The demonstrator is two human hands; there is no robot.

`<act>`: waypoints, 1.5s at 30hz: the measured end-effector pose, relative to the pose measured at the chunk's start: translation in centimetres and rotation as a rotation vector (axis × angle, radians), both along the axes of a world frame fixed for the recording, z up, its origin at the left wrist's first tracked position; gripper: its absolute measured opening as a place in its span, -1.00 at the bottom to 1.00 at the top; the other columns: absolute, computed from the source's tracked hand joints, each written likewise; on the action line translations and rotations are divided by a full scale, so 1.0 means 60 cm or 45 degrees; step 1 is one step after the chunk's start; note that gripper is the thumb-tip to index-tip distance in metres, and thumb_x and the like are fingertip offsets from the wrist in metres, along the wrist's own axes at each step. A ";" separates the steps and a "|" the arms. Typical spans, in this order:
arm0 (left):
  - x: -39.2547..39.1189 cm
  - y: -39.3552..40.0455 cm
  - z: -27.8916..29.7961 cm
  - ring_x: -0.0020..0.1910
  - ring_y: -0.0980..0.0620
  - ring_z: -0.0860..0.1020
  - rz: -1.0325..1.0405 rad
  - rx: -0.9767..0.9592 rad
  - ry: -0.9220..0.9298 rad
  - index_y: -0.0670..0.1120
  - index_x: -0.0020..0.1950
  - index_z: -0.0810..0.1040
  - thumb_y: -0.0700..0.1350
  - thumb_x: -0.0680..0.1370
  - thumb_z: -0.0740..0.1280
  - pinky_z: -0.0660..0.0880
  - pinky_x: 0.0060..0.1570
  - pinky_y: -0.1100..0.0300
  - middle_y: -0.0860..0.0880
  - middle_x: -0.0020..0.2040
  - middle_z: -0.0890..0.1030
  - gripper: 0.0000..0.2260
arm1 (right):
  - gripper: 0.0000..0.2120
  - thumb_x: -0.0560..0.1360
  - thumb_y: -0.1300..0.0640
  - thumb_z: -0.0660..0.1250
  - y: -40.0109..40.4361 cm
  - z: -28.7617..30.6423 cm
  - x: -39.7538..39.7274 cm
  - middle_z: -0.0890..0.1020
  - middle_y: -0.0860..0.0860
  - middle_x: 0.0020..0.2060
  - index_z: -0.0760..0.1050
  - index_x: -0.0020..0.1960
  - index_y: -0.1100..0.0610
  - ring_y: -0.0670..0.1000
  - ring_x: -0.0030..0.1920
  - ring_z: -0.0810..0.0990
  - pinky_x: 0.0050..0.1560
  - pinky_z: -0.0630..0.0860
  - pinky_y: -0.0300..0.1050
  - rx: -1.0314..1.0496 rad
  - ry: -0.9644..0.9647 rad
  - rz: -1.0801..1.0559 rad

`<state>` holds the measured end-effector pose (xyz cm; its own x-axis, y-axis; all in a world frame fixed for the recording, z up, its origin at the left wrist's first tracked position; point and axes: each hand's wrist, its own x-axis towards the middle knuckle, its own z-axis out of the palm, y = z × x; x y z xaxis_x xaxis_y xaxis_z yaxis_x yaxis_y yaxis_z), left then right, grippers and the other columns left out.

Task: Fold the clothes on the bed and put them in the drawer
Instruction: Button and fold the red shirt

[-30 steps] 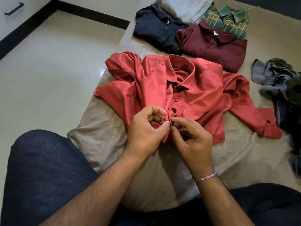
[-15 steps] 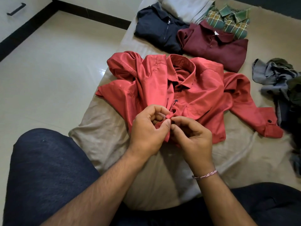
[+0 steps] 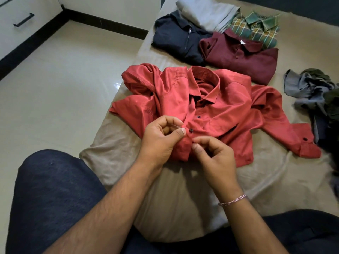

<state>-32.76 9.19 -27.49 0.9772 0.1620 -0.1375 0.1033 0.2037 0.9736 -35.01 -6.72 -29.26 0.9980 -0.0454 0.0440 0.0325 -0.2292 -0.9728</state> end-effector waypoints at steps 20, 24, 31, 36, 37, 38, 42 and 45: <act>-0.014 -0.044 -0.077 0.15 -0.02 0.51 0.205 1.168 -0.379 -0.07 0.04 0.69 -0.13 0.47 0.55 0.49 0.22 0.10 -0.01 0.13 0.52 -0.83 | -0.82 0.57 0.26 0.41 -0.020 0.020 0.014 0.73 0.05 -0.16 0.72 -0.12 0.05 -0.02 -0.13 0.64 0.00 0.60 -0.14 0.602 0.202 -0.194; -0.004 -0.037 -0.082 0.12 0.01 0.46 0.184 1.246 -0.363 -0.04 0.11 0.65 -0.03 0.43 0.57 0.43 0.20 0.22 0.02 0.13 0.50 -0.71 | -0.83 0.58 0.26 0.40 -0.023 0.026 0.016 0.74 0.07 -0.15 0.72 -0.11 0.07 0.01 -0.11 0.66 0.05 0.60 -0.07 0.638 0.216 -0.174; 0.011 -0.031 -0.075 -0.01 -0.04 0.51 0.294 1.185 -0.302 -0.01 -0.12 0.65 -0.10 0.41 0.40 0.51 0.02 -0.04 0.07 -0.03 0.59 -0.91 | -0.91 0.57 0.29 0.44 -0.031 0.016 0.016 0.72 -0.06 -0.23 0.67 -0.07 0.13 -0.11 -0.21 0.61 -0.13 0.57 -0.23 0.299 0.131 -0.140; 0.005 0.000 0.011 -0.10 -0.01 0.64 0.456 0.786 -0.507 -0.09 0.00 0.66 -0.22 0.56 0.41 0.59 -0.08 -0.03 0.02 -0.10 0.67 -0.94 | -0.97 0.49 0.06 0.49 -0.066 0.012 0.022 0.68 -0.15 -0.29 0.65 -0.11 -0.04 -0.12 -0.28 0.60 -0.19 0.58 -0.03 -0.344 -0.041 0.005; 0.004 0.009 0.029 -0.09 -0.01 0.65 0.476 0.769 -0.556 -0.11 0.02 0.66 -0.23 0.59 0.41 0.60 -0.09 -0.02 0.01 -0.08 0.68 -0.94 | -0.98 0.49 0.04 0.48 -0.069 0.016 0.023 0.67 -0.13 -0.31 0.65 -0.11 -0.04 -0.10 -0.29 0.60 -0.19 0.58 0.00 -0.307 -0.021 0.019; 0.004 0.021 0.045 -0.07 -0.01 0.65 0.489 0.771 -0.597 -0.12 0.04 0.66 -0.24 0.60 0.41 0.60 -0.08 -0.02 0.00 -0.06 0.68 -0.94 | -0.97 0.49 0.03 0.47 -0.071 0.020 0.024 0.68 -0.11 -0.30 0.66 -0.11 -0.03 -0.09 -0.27 0.60 -0.17 0.58 0.03 -0.274 -0.008 0.050; 0.016 0.063 0.107 0.05 0.02 0.63 0.488 1.033 -0.706 -0.14 0.09 0.68 -0.27 0.60 0.39 0.59 0.06 0.05 0.03 0.03 0.66 -0.88 | -0.94 0.54 0.12 0.45 -0.075 0.054 0.024 0.64 -0.08 -0.25 0.63 -0.08 0.10 -0.08 -0.22 0.54 -0.17 0.50 -0.10 -0.067 0.024 0.216; 0.061 0.078 0.155 0.00 0.09 0.64 0.423 1.116 -0.690 -0.09 0.10 0.69 -0.24 0.61 0.36 0.57 0.05 0.18 0.07 -0.01 0.68 -0.85 | -0.95 0.53 0.17 0.44 -0.073 0.104 0.041 0.60 0.03 -0.25 0.61 -0.08 0.15 -0.06 -0.27 0.50 -0.28 0.47 -0.23 0.363 0.105 0.187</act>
<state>-29.12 13.88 -18.21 0.7621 0.2619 0.5921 -0.3166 -0.6469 0.6937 -32.53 -11.12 -22.99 0.9945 0.1000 -0.0311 -0.0366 0.0541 -0.9979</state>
